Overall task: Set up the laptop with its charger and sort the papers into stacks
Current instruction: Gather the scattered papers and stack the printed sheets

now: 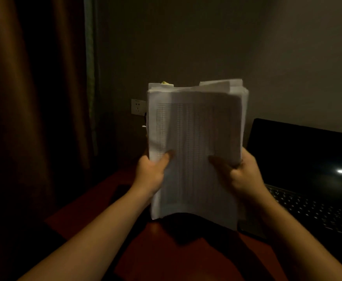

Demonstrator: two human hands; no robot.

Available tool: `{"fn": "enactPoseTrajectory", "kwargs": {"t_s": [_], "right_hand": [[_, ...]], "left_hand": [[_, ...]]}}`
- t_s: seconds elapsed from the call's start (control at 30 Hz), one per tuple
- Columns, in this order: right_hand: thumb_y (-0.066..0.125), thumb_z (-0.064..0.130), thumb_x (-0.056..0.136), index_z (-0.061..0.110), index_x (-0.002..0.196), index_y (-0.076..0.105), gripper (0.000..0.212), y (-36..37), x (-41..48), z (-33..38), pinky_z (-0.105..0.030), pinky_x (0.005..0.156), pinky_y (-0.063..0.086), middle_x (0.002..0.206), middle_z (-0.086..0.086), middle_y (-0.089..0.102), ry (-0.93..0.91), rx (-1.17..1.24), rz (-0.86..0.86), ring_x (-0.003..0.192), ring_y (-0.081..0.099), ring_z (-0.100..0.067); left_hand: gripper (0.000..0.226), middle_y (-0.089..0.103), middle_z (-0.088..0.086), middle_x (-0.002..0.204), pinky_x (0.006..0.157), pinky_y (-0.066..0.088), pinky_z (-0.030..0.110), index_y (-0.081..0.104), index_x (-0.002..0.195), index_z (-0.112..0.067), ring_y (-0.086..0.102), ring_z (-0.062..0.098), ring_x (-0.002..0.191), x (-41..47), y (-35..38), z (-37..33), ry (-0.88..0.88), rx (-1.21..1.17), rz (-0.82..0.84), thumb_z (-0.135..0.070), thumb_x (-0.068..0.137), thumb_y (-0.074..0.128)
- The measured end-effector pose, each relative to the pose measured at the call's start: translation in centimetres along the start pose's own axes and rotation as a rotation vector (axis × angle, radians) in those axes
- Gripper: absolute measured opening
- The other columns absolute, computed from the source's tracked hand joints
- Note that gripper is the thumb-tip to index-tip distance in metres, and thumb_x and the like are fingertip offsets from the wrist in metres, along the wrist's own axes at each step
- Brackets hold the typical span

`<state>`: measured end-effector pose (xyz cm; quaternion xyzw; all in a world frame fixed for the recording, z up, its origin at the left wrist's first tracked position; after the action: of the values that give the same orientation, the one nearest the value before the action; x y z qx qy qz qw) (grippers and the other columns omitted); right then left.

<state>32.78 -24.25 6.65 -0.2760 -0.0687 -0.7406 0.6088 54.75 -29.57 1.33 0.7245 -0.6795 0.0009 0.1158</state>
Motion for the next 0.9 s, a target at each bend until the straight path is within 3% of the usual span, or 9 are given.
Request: {"fn": "enactPoseTrajectory", "kwargs": {"t_s": [0.07,0.13,0.23,0.33,0.43,0.5,0.67,0.8,0.9], "right_hand": [[0.074,0.016,0.086,0.022,0.110,0.064,0.026,-0.8,1.4,2.0,-0.016,0.058,0.052,0.101,-0.002,0.070,-0.022,-0.048,0.035,0.080,0.069,-0.003],[0.076,0.014,0.085,0.027,0.103,0.066,0.024,-1.5,2.7,4.3,-0.017,0.056,0.052,0.097,0.001,0.071,-0.028,-0.138,0.128,0.078,0.069,-0.004],[0.077,0.010,0.083,0.033,0.100,0.068,0.030,-1.1,4.4,7.8,-0.022,0.055,0.055,0.093,0.002,0.072,-0.067,-0.354,0.330,0.079,0.070,-0.008],[0.077,0.013,0.084,0.037,0.106,0.068,0.033,1.0,5.6,9.8,-0.021,0.066,0.053,0.098,0.010,0.071,-0.093,-0.583,0.542,0.086,0.068,-0.001],[0.078,0.021,0.084,0.034,0.112,0.066,0.033,4.1,6.3,9.0,-0.027,0.078,0.052,0.106,0.013,0.068,-0.132,-0.824,0.654,0.097,0.064,-0.006],[0.079,0.027,0.082,0.034,0.106,0.063,0.030,6.3,6.2,7.4,-0.028,0.074,0.048,0.103,0.013,0.065,-0.157,-0.912,0.688,0.096,0.062,-0.010],[0.079,0.049,0.076,0.033,0.122,0.060,0.052,3.6,7.5,5.1,-0.033,0.083,0.049,0.112,0.009,0.060,-0.090,-1.029,0.519,0.100,0.057,-0.015],[0.082,0.043,0.073,0.030,0.127,0.057,0.061,-3.0,6.3,3.6,-0.018,0.075,0.049,0.118,0.010,0.059,-0.033,-0.690,0.225,0.104,0.058,-0.009],[0.080,0.030,0.075,0.029,0.139,0.049,0.071,-4.7,2.5,-0.8,-0.020,0.071,0.057,0.123,0.011,0.058,0.115,-0.050,0.003,0.108,0.062,-0.011]], "left_hand": [[0.053,0.066,0.006,0.125,0.072,0.058,0.032,0.056,0.119,-0.016,0.068,0.019,0.099,0.3,0.1,-0.3,-0.061,0.040,0.000,-0.040,0.079,0.082],[0.106,0.041,0.006,0.154,0.098,0.052,0.048,0.024,0.155,-0.023,0.052,0.027,0.129,1.0,-1.0,-1.7,-0.022,0.177,-0.076,-0.047,0.072,0.085],[0.141,0.017,0.002,0.167,0.116,0.032,0.058,-0.013,0.151,-0.055,0.028,0.027,0.149,2.2,-3.1,-7.5,0.336,0.362,-0.183,-0.076,0.049,0.083],[0.135,0.035,0.000,0.161,0.112,0.038,0.058,-0.001,0.144,-0.069,0.039,0.024,0.145,4.0,-4.2,-9.6,0.425,0.531,-0.137,-0.084,0.039,0.083],[0.082,0.073,-0.015,0.109,0.090,0.058,0.026,0.060,0.126,-0.027,0.066,-0.005,0.103,4.9,-4.4,-7.2,0.330,0.454,0.065,-0.042,0.055,0.096],[0.050,0.076,-0.015,0.084,0.070,0.059,0.019,0.066,0.103,-0.025,0.072,0.001,0.084,4.2,-4.9,-3.2,0.145,0.278,0.129,-0.021,0.060,0.090],[0.053,0.070,-0.006,0.107,0.071,0.052,0.024,0.065,0.111,-0.026,0.066,0.012,0.097,4.0,-6.8,2.2,0.002,0.139,0.038,-0.036,0.064,0.087],[0.042,0.068,-0.009,0.104,0.077,0.053,0.029,0.063,0.105,-0.030,0.064,0.007,0.093,4.0,-6.9,2.3,-0.013,0.103,0.005,-0.025,0.070,0.087],[0.070,0.071,-0.002,0.113,0.084,0.056,0.032,0.063,0.122,-0.023,0.068,0.015,0.102,4.0,-6.8,2.3,-0.020,0.077,0.078,-0.034,0.060,0.094]]}}
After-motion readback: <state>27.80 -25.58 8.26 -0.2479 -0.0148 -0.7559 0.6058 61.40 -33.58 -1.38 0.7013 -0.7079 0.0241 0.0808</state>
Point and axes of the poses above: each hand's wrist, its own x-axis towards the middle knuckle, its own y-axis out of the palm, z = x × y, the point moved 9 cm from there along x, towards the middle knuckle
